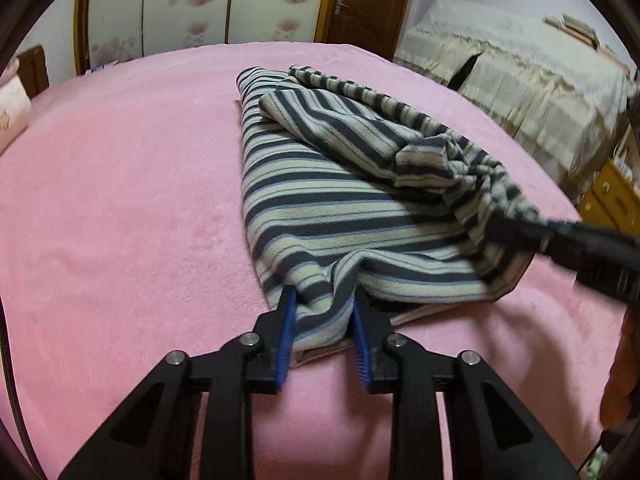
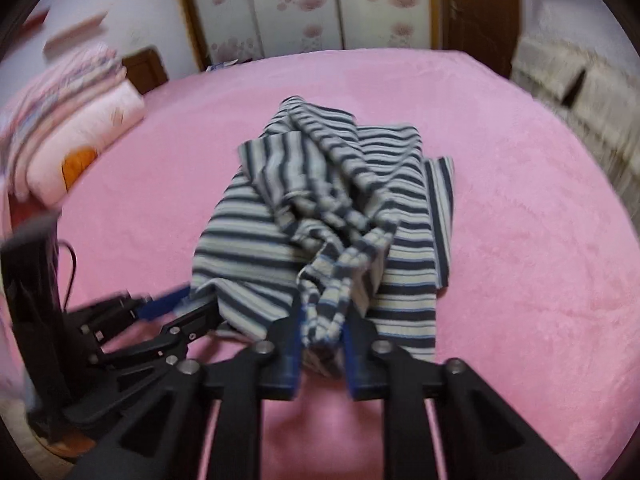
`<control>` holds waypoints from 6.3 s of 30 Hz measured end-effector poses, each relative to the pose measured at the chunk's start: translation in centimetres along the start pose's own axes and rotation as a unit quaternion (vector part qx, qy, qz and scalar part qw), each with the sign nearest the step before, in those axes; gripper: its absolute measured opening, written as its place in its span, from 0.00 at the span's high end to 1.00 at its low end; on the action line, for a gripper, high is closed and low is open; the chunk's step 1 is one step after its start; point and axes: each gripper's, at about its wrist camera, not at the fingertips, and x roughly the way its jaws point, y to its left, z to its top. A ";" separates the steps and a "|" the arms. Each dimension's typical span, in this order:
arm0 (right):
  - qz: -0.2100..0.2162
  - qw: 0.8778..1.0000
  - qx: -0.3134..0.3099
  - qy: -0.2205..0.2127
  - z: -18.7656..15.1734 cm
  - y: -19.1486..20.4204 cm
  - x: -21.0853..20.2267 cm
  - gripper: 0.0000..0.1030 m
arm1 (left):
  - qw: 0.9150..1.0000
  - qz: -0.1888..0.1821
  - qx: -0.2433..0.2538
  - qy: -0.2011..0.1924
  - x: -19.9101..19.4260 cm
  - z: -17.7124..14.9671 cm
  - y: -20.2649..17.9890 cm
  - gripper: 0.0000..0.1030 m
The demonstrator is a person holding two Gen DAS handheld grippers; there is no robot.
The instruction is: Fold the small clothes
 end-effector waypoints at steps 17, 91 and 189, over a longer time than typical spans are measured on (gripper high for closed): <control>0.043 0.984 0.173 0.010 -3.4 -10.5 1.4 0.72 | 0.999 -0.018 -0.027 -0.013 -1.4 -1.6 1.5 0.82; 0.002 0.991 0.115 0.070 6.2 -13.3 5.1 0.96 | 0.984 -0.094 -0.143 -0.048 -3.4 -3.3 6.2 0.41; 0.156 0.969 0.156 0.108 9.9 -15.4 11.0 0.38 | 0.968 -0.189 -0.114 0.120 10.6 14.9 9.8 0.04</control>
